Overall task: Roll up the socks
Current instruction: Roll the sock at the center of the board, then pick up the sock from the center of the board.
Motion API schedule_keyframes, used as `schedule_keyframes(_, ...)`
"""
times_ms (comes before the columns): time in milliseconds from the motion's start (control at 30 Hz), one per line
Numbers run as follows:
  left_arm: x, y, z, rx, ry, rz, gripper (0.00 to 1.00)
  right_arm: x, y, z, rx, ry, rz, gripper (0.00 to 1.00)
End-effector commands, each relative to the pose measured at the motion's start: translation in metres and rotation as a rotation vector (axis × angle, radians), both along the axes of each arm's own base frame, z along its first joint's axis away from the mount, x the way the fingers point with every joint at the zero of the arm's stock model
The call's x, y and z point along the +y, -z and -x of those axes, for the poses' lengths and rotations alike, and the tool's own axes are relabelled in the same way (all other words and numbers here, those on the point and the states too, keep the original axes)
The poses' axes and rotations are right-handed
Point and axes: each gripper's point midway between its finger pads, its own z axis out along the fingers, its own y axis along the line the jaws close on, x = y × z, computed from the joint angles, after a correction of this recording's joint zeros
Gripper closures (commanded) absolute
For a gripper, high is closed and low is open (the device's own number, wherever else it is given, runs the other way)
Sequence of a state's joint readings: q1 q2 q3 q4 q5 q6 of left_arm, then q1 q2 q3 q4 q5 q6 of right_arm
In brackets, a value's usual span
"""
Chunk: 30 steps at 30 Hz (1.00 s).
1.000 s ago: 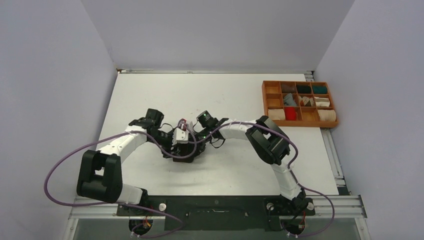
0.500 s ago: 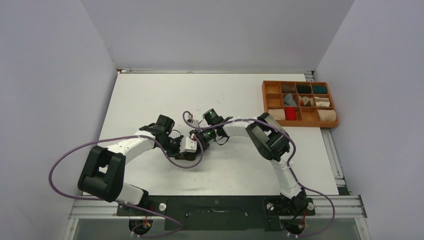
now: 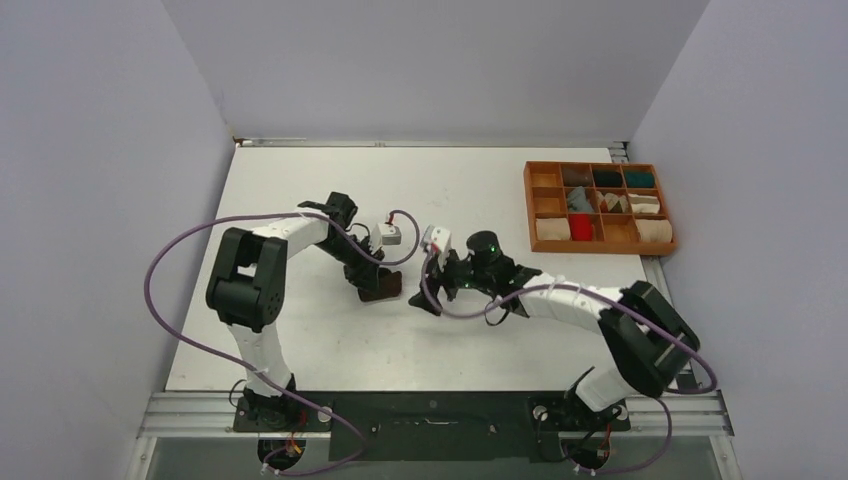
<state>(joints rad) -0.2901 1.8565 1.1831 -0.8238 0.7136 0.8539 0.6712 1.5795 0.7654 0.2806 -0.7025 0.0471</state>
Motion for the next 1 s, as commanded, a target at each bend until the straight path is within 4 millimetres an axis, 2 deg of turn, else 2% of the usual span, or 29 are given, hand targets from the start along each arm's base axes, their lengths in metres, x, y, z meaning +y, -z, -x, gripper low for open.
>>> schedule_keyframes(0,-0.02,-0.011,0.019,0.284,-0.123,0.069,1.0,0.008,-0.022,0.007,-0.729,-0.152,0.142,0.07)
schedule_keyframes(67,-0.021,-0.005,0.021,0.357,-0.165,0.072,1.0,0.016,-0.023,0.017,-0.874,-0.214,0.159,0.03)
schedule_keyframes(133,-0.022,-0.003,0.025,0.43,-0.19,0.094,1.0,0.029,-0.02,0.017,-0.912,-0.261,0.181,0.01)
schedule_keyframes(167,-0.023,-0.002,0.026,0.456,-0.2,0.104,1.0,0.036,-0.012,0.017,-0.897,-0.297,0.207,0.03)
schedule_keyframes(200,-0.023,-0.002,0.026,0.48,-0.207,0.117,1.0,0.045,-0.007,0.016,-0.897,-0.331,0.218,0.09)
schedule_keyframes(233,-0.023,-0.002,0.027,0.5,-0.215,0.12,1.0,0.052,0.006,0.017,-0.884,-0.371,0.237,0.1)
schedule_keyframes(300,-0.024,-0.001,0.026,0.525,-0.228,0.134,1.0,0.064,0.017,0.016,-0.879,-0.425,0.245,0.1)
schedule_keyframes(500,-0.025,-0.004,0.027,0.603,-0.246,0.177,1.0,0.093,0.046,0.007,-0.74,-0.53,0.262,0.09)
schedule_keyframes(667,-0.026,-0.003,0.026,0.621,-0.236,0.188,1.0,0.095,0.072,0.003,-0.6,-0.564,0.304,0.0)
schedule_keyframes(767,-0.026,-0.001,0.026,0.612,-0.233,0.186,1.0,0.095,0.084,0.004,-0.535,-0.593,0.34,0.19)
schedule_keyframes(833,-0.026,-0.001,0.025,0.604,-0.232,0.189,1.0,0.093,0.091,0.008,-0.482,-0.6,0.36,0.49)
schedule_keyframes(867,-0.026,-0.002,0.025,0.598,-0.227,0.192,0.98,0.091,0.092,0.008,-0.459,-0.583,0.363,0.6)
schedule_keyframes(900,-0.026,-0.004,0.025,0.59,-0.223,0.198,0.95,0.089,0.092,0.008,-0.446,-0.574,0.363,0.68)
schedule_keyframes(967,-0.026,-0.01,0.023,0.54,-0.202,0.206,0.81,0.084,0.092,0.009,-0.427,-0.56,0.374,0.83)
